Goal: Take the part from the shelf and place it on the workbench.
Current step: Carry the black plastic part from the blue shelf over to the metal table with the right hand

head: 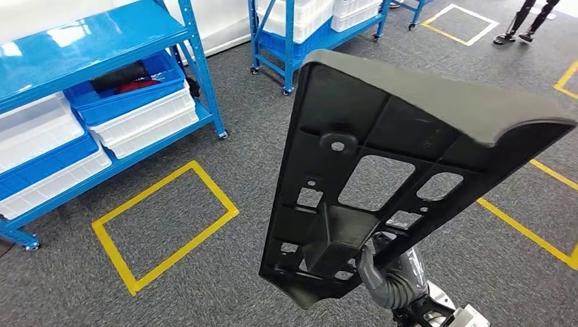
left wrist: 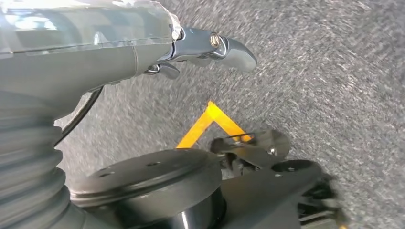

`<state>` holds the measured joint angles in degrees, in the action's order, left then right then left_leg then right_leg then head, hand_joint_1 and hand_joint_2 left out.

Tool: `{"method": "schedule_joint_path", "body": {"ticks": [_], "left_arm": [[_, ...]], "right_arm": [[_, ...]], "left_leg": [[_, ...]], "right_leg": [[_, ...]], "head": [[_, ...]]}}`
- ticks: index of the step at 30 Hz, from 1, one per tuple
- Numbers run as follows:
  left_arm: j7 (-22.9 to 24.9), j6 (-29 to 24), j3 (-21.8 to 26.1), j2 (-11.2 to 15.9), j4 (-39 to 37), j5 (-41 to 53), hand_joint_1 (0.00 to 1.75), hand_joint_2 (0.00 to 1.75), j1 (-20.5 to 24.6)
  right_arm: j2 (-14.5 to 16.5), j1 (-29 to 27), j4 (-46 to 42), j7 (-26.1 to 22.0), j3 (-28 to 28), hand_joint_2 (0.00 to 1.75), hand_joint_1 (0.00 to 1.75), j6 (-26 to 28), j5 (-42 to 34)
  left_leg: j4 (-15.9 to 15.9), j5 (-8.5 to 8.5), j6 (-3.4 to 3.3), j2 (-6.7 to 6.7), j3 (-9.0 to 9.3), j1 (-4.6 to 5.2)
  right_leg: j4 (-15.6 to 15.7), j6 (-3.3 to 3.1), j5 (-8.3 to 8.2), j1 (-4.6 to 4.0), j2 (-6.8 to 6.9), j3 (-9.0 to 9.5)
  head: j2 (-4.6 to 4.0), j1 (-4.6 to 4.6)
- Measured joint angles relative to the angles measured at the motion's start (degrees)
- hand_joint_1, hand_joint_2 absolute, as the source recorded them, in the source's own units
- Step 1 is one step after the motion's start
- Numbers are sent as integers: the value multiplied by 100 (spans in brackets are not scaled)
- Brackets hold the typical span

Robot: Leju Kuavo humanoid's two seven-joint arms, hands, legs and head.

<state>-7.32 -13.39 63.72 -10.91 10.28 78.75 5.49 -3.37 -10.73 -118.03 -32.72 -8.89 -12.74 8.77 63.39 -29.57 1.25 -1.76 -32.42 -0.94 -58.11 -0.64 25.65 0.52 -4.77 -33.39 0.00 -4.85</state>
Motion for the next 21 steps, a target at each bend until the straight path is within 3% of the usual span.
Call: {"method": "schedule_joint_path", "body": {"ticks": [2, 3, 5, 7, 9, 11, 12, 13, 14, 16, 18, 20, 21], "left_arm": [[40, 3, -24, 15, 0, 30, 0, 175, -9], [63, 5, -39, 18, 0, 50, 0, 175, -11], [103, 13, -71, 24, 1, 91, 0, 175, -10], [126, 19, -101, 33, 4, 139, 0, 175, -4], [136, 21, -131, 47, 6, 186, 0, 175, -18], [138, 27, -161, 70, 6, 210, 0, 175, -39], [131, 30, -172, 83, 6, 209, 0, 175, -39], [121, 32, -180, 95, 6, 202, 0, 175, -34], [111, 32, -185, 103, 7, 186, 0, 175, -24], [96, 24, -187, 113, 8, 142, 0, 175, -9], [88, 11, -187, 122, 9, 108, 0, 175, -5], [86, -1, -188, 127, 11, 100, 0, 175, 1], [87, -7, -189, 132, 11, 102, 0, 175, 8]], "right_arm": [[0, -13, -50, 12, 1, 175, 175, 64, 48], [0, -32, -72, 12, 2, 175, 175, 91, 55], [0, -104, -107, -6, 5, 175, 175, 135, 59], [0, -180, -136, -64, 15, 175, 175, 193, 76], [0, -227, -154, -122, 29, 175, 175, 269, 115], [0, -286, -168, -137, 55, 175, 175, 330, 142], [0, -312, -175, -133, 69, 175, 175, 339, 138], [-2, -327, -180, -127, 83, 175, 175, 332, 123], [-9, -330, -183, -123, 94, 175, 175, 312, 96], [-26, -308, -175, -129, 108, 175, 175, 255, 33], [-38, -260, -148, -157, 114, 175, 175, 207, -22], [-43, -204, -111, -178, 118, 175, 175, 173, -53], [-45, -172, -96, -180, 121, 175, 175, 157, -66]], "left_leg": [[-459, 124, -25, -205, 184, -20], [-490, 102, -48, -225, 190, -10], [-521, 136, -117, -118, 196, -9], [-572, 174, -191, 17, 210, -24], [-591, 182, -228, 171, 212, -13], [-589, 171, -235, 331, 208, 4], [-588, 162, -233, 409, 211, 7], [-587, 152, -226, 480, 220, 8], [-587, 139, -214, 545, 237, 9], [-586, 103, -168, 646, 280, 33], [-591, 75, -110, 739, 314, 61], [-606, 53, -51, 833, 344, 65], [-569, 9, -24, 786, 344, 57]], "right_leg": [[-63, 66, 1, -3, -127, -67], [-72, 106, -13, 1, -181, -100], [-71, 175, -38, 27, -253, -139], [-299, 227, 107, 18, -31, -258], [-965, 268, 463, 12, 308, -586], [-1616, 298, 700, 30, 426, -910], [-1675, 304, 665, 36, 447, -937], [-1505, 303, 531, 39, 473, -841], [-1131, 292, 337, 37, 534, -632], [-347, 232, 84, 0, 799, -197], [-60, 153, 58, -51, 923, -52], [-42, 77, 37, -49, 781, -65], [-13, 39, 19, -35, 717, -58]], "head": [[0, -1], [0, -1], [0, 0], [0, 1], [0, 1], [0, 0], [0, 0], [0, 0], [0, 0], [0, 0], [0, 0], [0, 0], [0, 0]]}}
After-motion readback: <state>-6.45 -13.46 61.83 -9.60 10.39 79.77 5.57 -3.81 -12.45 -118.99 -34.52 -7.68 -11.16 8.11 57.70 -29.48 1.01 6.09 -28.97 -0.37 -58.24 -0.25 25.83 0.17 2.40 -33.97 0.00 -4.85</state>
